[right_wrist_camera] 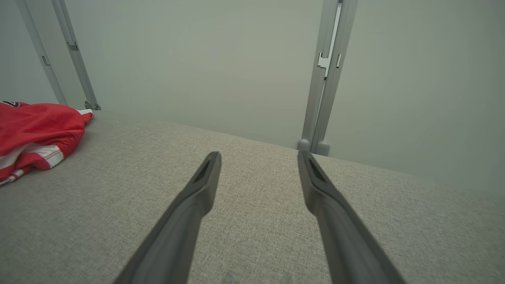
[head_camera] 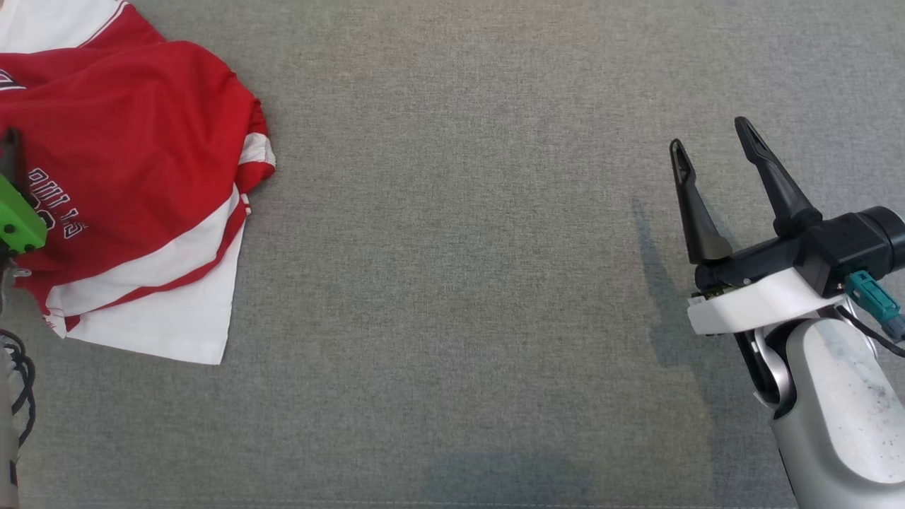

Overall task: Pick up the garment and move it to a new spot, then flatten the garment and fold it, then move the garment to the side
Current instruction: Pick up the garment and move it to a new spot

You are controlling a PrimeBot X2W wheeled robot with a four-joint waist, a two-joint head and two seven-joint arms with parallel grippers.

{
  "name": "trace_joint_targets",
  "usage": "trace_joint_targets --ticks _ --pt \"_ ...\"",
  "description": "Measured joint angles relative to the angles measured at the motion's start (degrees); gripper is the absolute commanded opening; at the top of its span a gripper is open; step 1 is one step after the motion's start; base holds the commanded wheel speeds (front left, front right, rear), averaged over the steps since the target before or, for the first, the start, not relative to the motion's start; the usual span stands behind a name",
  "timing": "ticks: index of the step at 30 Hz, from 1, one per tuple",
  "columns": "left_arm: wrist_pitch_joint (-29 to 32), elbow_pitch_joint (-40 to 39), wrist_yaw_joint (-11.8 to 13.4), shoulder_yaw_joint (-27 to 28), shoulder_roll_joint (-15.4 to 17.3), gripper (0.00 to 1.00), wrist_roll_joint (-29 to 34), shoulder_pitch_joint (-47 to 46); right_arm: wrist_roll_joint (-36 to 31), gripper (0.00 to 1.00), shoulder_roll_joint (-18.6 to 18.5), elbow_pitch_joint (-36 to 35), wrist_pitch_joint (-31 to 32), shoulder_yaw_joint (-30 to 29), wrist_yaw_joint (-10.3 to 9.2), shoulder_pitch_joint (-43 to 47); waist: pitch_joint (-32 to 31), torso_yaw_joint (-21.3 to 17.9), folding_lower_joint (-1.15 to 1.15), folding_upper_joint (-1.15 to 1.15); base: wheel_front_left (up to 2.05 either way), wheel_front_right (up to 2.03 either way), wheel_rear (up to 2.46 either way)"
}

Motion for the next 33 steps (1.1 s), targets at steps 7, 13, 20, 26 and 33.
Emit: trace_joint_targets --ticks 7,13,20,26,33 --pt "0.5 1.7 0.1 0.1 0.7 1.00 0.0 -0.4 0.0 1.00 -0.8 -0.1 0.0 0.3 0.02 -0.7 1.9 -0.8 0.00 0.00 0.00 0.00 0.00" --pt "0.7 3.8 -0.4 -1.0 -0.4 0.89 -0.1 -1.7 0.0 1.00 -1.2 -0.1 0.0 -0.1 0.09 -1.2 3.0 -1.1 0.00 0.00 0.00 0.00 0.00" --pt "-3.7 4.9 -1.1 -1.7 -0.4 0.00 0.6 -1.8 0.0 1.00 -0.8 0.6 0.0 -0.3 0.09 -1.7 2.0 -0.9 0.00 0.00 0.00 0.00 0.00" --pt "-9.7 3.2 -2.8 -2.6 -0.4 0.00 2.0 -2.3 0.2 1.00 -0.1 1.4 0.0 -0.8 -0.01 -1.7 0.0 -0.5 0.00 0.00 0.00 0.00 0.00" --pt "-16.3 -0.6 -4.8 -5.6 -1.6 0.00 3.2 -5.3 1.3 1.00 0.3 2.6 0.0 -2.4 -0.63 -1.6 -3.6 -0.1 0.00 0.00 0.00 0.00 0.00"
